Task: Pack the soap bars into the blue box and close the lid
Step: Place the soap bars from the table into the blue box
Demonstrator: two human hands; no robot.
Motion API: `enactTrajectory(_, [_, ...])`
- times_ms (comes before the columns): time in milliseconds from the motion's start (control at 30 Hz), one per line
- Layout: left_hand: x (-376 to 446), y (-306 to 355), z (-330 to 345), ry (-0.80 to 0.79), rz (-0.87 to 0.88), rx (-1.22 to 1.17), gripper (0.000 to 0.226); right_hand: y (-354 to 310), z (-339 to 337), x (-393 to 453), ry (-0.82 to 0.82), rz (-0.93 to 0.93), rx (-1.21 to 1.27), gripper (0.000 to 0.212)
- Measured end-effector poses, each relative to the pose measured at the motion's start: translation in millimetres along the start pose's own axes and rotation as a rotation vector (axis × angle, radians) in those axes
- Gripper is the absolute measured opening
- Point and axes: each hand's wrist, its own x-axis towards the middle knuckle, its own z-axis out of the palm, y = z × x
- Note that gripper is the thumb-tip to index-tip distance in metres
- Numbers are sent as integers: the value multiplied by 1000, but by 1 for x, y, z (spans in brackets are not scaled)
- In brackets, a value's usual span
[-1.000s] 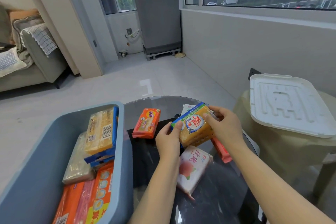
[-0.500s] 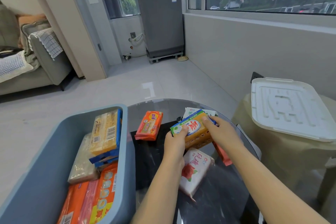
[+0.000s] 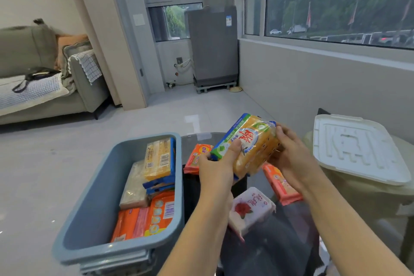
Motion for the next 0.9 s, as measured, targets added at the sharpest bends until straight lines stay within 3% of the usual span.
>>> enactTrajectory(300, [-35,72,-71,-32,38,97,41,-20,62,-15,-197,-5,60,15])
enactTrajectory(633, [-17,82,-143,216,4,-203,17,-2,143,-5,-85,0,-114,18])
enactTrajectory(900, [34,52,-149,420,-83,-273,24,18,147,-7,-127,53,-134,19])
